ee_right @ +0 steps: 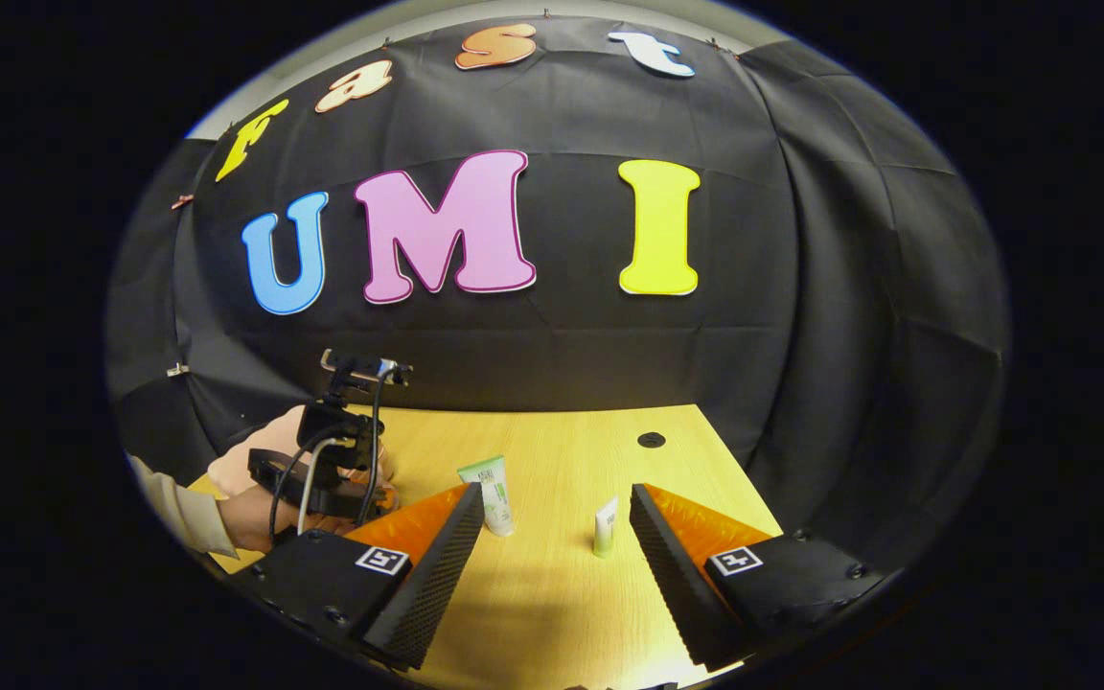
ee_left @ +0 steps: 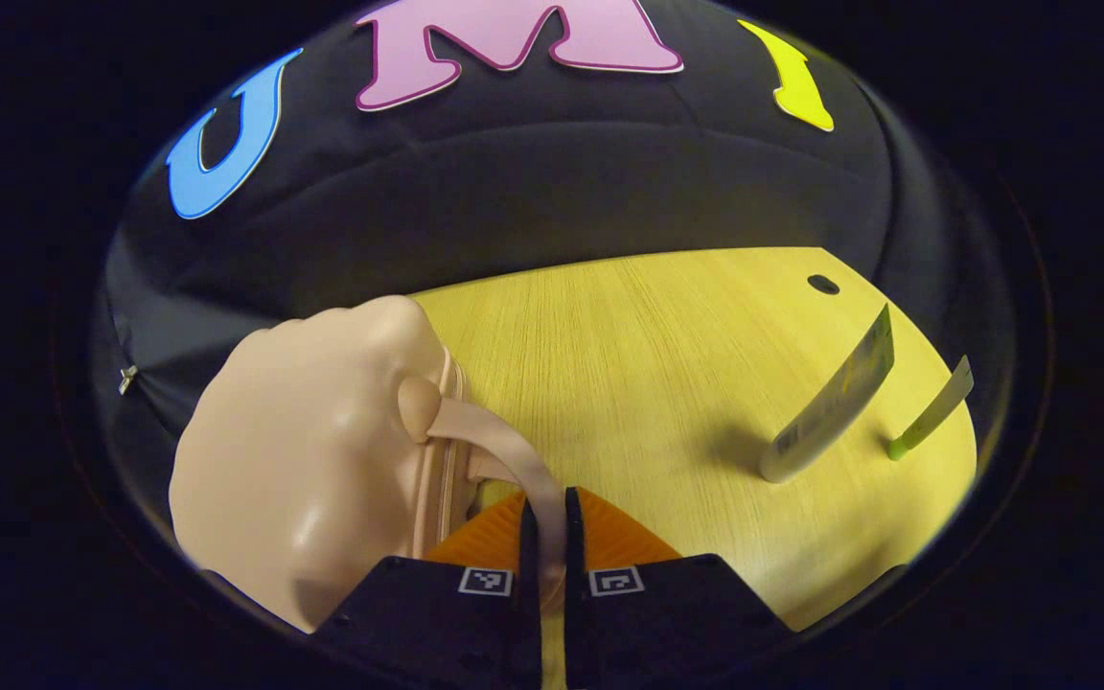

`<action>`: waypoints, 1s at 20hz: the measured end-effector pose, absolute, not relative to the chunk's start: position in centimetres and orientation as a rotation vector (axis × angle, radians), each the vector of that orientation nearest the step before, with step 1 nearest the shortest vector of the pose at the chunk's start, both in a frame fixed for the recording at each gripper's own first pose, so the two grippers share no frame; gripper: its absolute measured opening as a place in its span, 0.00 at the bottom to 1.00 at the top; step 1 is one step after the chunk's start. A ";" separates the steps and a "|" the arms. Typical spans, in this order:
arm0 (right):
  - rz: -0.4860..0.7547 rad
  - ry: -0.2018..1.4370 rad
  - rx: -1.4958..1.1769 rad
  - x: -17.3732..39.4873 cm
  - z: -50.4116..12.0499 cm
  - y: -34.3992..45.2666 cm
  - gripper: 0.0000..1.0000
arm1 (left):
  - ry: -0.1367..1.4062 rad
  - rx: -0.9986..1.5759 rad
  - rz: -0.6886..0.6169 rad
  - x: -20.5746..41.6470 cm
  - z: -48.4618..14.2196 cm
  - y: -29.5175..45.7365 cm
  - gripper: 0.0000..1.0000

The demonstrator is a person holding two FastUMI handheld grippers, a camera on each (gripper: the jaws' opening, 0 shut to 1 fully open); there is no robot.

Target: First open the suitcase, pack the skin care products into it, and then close the suitcase.

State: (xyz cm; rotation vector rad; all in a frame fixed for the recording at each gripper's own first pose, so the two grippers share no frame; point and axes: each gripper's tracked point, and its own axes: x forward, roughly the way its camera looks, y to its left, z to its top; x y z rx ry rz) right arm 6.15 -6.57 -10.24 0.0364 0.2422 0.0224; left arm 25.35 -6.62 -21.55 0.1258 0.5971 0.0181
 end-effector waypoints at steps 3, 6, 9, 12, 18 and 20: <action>0.034 0.227 0.025 6.1 -9.1 -5.3 0.98 | 0.598 0.018 -0.012 24.6 -17.0 -6.3 0.12; 0.055 0.209 0.000 6.0 -8.1 -3.3 0.97 | 0.521 -0.002 -0.052 23.5 -9.5 -3.3 0.11; 0.039 0.183 -0.025 5.6 -6.8 -1.5 0.97 | 0.469 -0.014 -0.070 22.1 -2.5 2.6 0.11; 0.003 0.176 -0.001 5.0 -5.9 0.3 0.97 | 0.439 -0.065 -0.073 21.1 1.2 10.7 0.11; -0.012 0.218 -0.011 3.8 -6.9 3.4 0.96 | 0.387 0.068 0.094 21.1 0.9 30.8 0.11; -0.023 0.231 -0.034 3.7 -7.6 3.9 0.96 | 0.378 0.044 0.157 22.1 -1.2 37.0 0.11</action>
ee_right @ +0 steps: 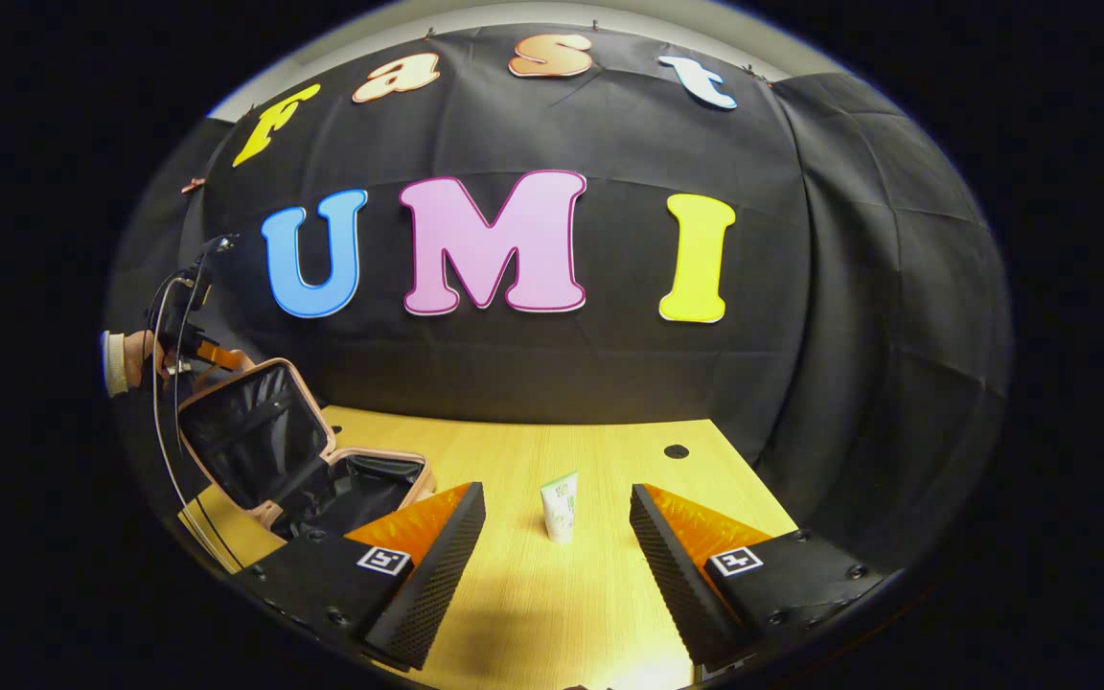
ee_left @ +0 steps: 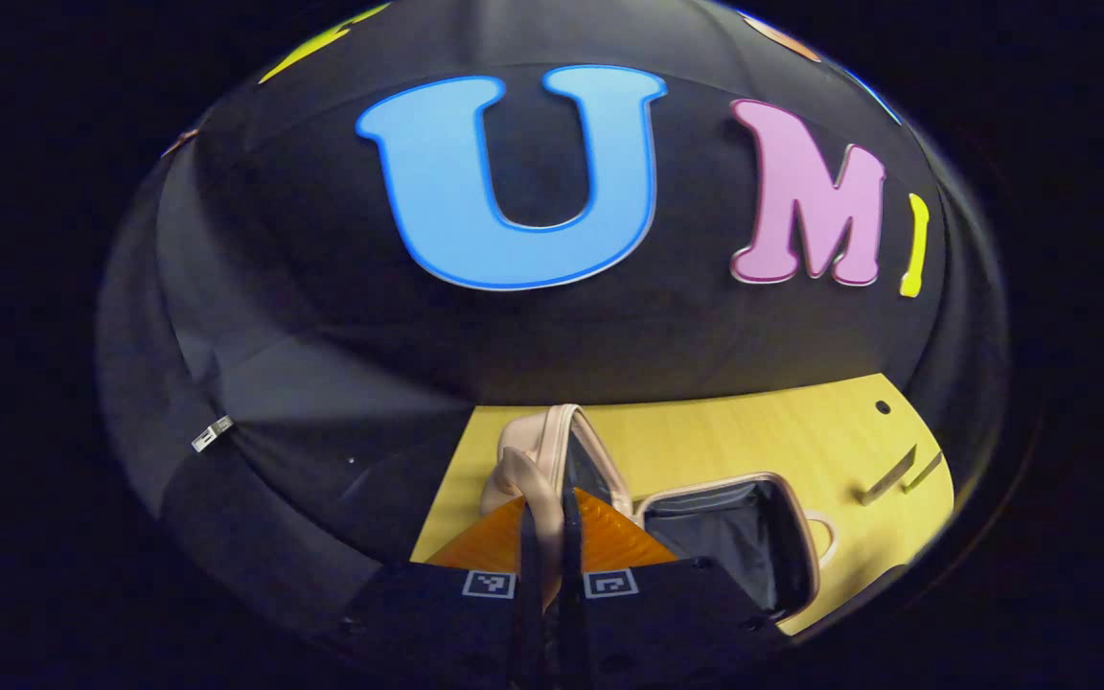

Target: First open the suitcase, pack the skin care products into it, and then close the suitcase.

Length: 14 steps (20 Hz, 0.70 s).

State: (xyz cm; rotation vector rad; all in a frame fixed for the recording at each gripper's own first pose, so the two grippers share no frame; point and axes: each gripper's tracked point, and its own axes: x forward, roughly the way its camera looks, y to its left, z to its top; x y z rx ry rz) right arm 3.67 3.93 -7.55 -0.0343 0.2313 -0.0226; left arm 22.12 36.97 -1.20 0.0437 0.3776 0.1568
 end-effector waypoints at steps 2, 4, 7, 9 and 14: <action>-0.042 0.237 -0.036 3.7 -8.1 4.3 0.96 | 0.382 0.009 0.221 23.3 -4.3 43.0 0.11; -0.060 0.253 -0.039 4.0 -9.2 4.6 0.96 | 0.394 -0.061 0.244 24.4 -8.1 47.5 0.11; -0.078 0.277 -0.053 4.1 -11.0 4.6 0.96 | 0.449 -0.200 0.259 25.6 -14.6 50.9 0.11; -0.094 0.287 -0.058 4.1 -12.0 4.4 0.96 | 0.481 -0.275 0.269 26.4 -18.5 52.4 0.11; -0.129 0.273 -0.056 4.0 -12.4 3.3 0.97 | 0.487 -0.154 0.392 26.1 -20.7 54.6 0.36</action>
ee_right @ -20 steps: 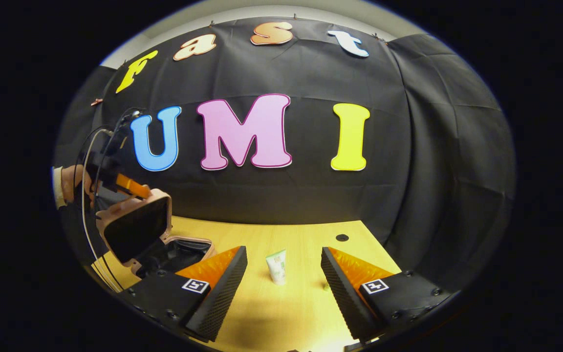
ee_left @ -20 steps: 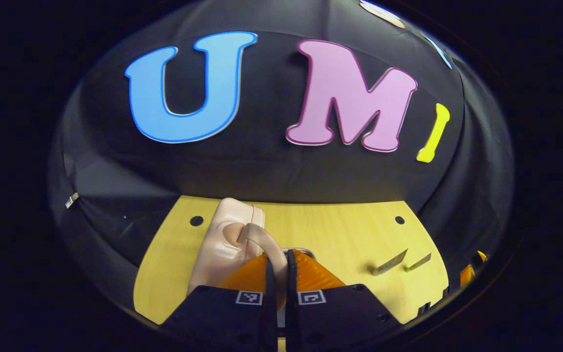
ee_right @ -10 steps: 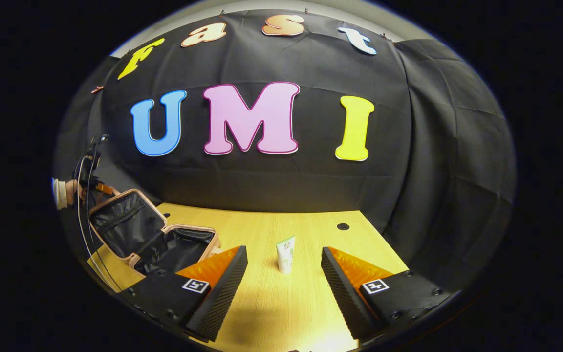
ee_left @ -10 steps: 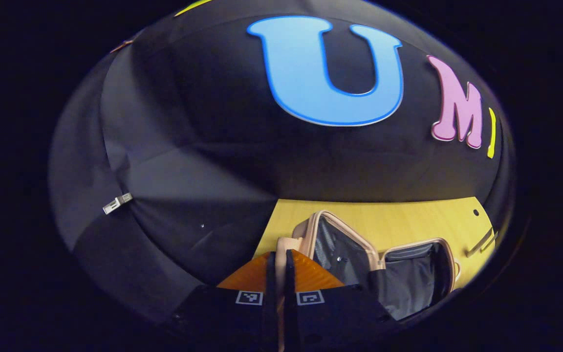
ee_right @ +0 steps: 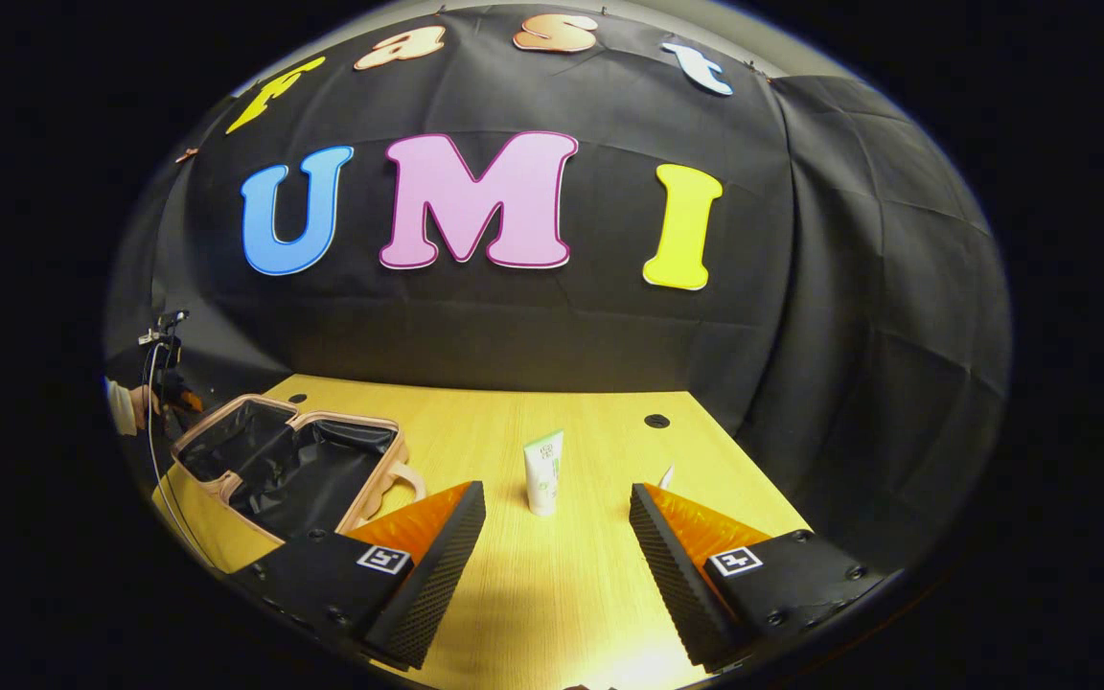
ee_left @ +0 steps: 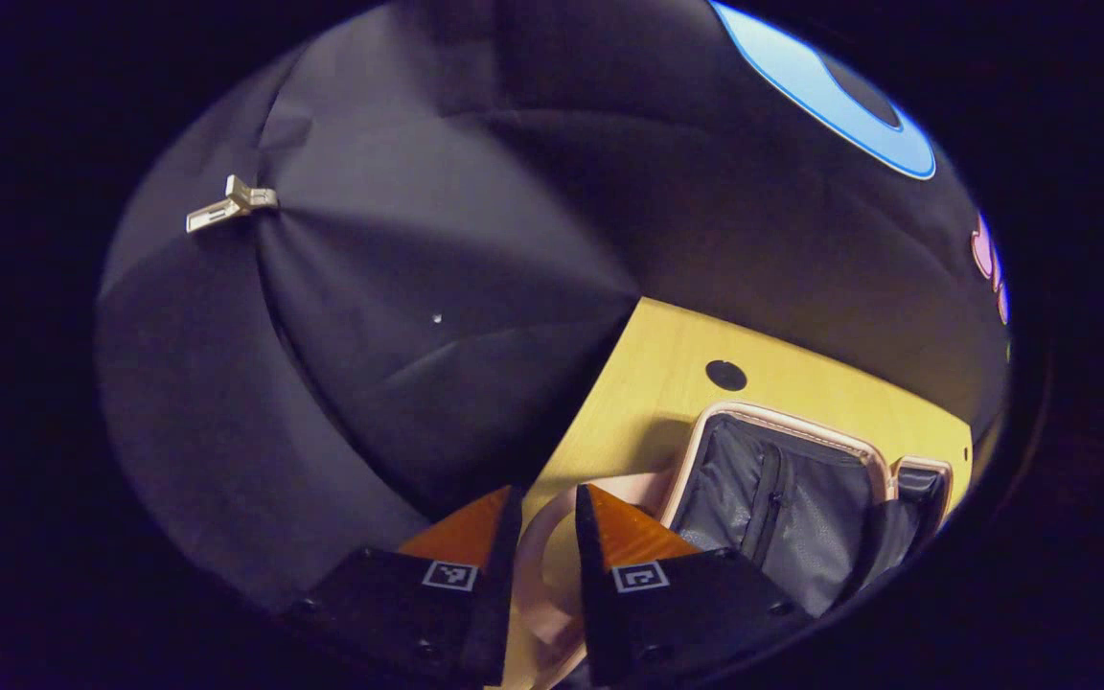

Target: First open the suitcase, pack the skin care products into it, and then close the suitcase.

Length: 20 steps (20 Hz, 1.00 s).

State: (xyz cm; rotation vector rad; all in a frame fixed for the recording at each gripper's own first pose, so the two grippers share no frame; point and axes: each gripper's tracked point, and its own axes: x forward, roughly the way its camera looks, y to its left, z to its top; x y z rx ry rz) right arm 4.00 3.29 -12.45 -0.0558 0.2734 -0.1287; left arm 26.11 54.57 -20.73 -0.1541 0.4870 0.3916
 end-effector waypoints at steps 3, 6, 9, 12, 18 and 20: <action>-0.154 0.241 -0.063 4.0 -11.4 2.1 0.96 | 0.333 -0.072 0.386 24.3 -13.6 51.5 0.97; -0.175 0.223 -0.060 3.8 -10.5 0.4 0.97 | 0.177 -0.029 0.325 21.6 -5.7 44.8 0.92; -0.194 0.223 -0.038 3.7 -10.2 -1.2 0.97 | 0.051 0.033 0.233 17.6 1.4 35.9 0.96; -0.209 0.227 -0.018 3.5 -10.4 -2.9 0.97 | -0.020 0.022 0.191 13.5 4.8 28.1 0.95; -0.198 0.243 0.018 4.9 -12.1 -5.9 0.97 | -0.011 -0.064 -0.002 13.2 1.2 7.8 0.96; -0.179 0.264 0.044 5.8 -13.6 -6.6 0.97 | -0.003 -0.074 -0.109 13.6 -1.3 1.0 0.96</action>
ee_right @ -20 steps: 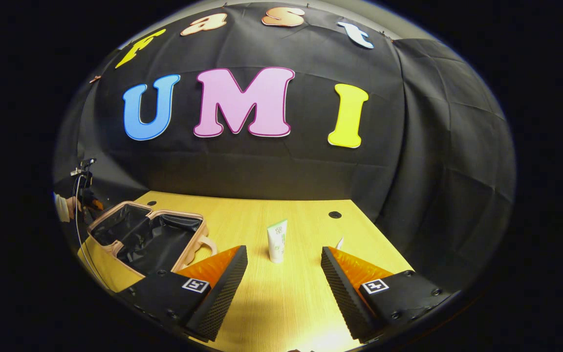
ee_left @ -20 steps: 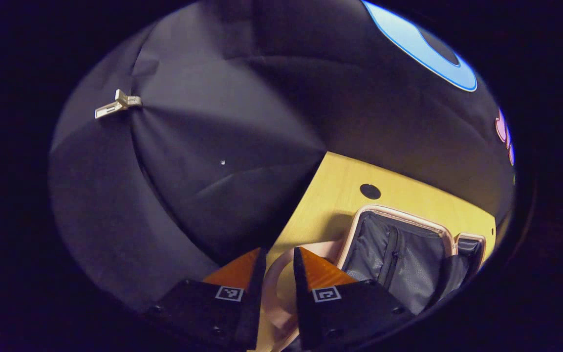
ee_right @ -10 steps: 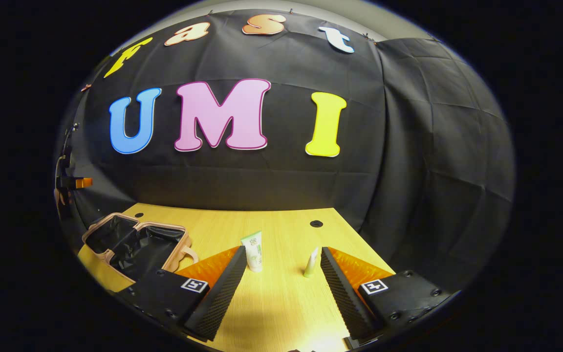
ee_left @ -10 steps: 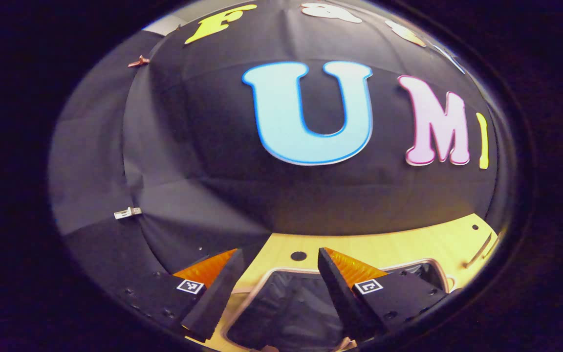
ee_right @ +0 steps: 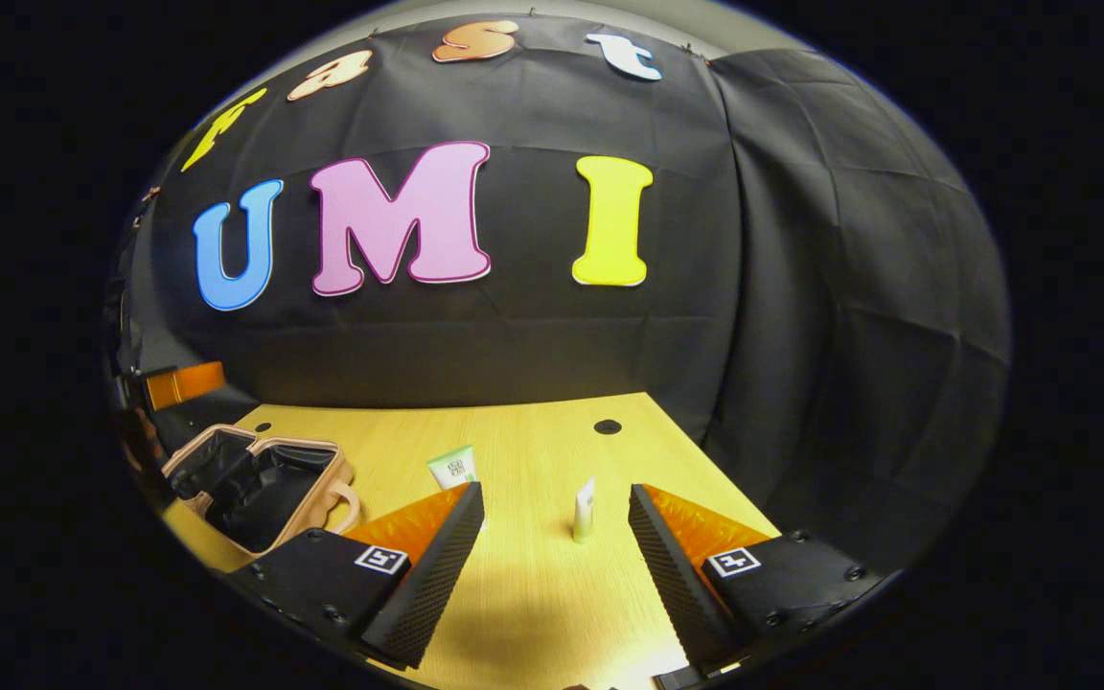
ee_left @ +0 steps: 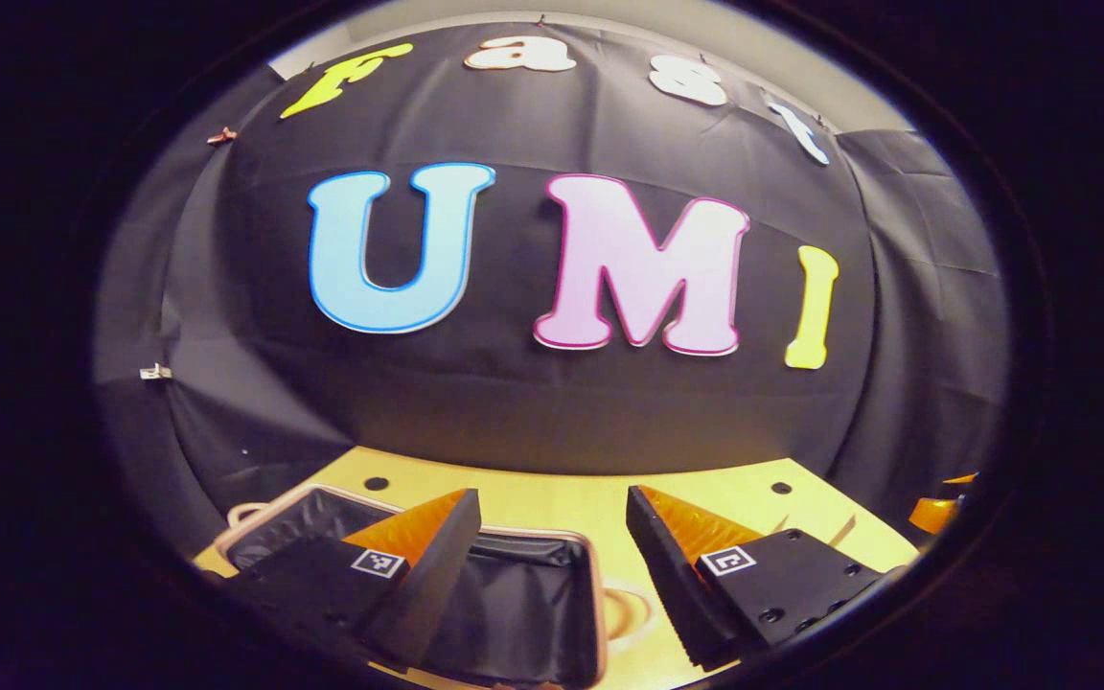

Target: First open the suitcase, pack the skin care products into it, and then close the suitcase.

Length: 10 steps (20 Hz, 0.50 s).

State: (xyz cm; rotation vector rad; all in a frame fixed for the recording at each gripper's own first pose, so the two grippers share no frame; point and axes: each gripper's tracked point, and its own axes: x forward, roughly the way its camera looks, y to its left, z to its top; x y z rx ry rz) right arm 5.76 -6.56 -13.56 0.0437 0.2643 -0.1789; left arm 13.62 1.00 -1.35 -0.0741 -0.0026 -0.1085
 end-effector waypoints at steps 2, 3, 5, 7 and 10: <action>-0.164 0.278 0.073 6.8 -15.1 -7.3 0.97 | 0.031 -0.087 -0.241 14.5 -4.8 -5.5 0.97; -0.159 0.283 0.082 7.6 -15.9 -7.9 0.97 | 0.061 -0.085 -0.288 14.9 -6.6 -8.2 0.97; -0.146 0.301 0.088 8.8 -17.5 -8.7 0.96 | 0.110 -0.079 -0.364 16.3 -10.2 -12.6 0.97; -0.138 0.315 0.090 10.1 -19.3 -9.8 0.97 | 0.132 -0.080 -0.421 17.6 -12.9 -16.2 0.97; -0.132 0.339 0.099 11.9 -22.0 -11.0 0.97 | 0.173 -0.040 -0.463 21.1 -16.2 -19.9 0.97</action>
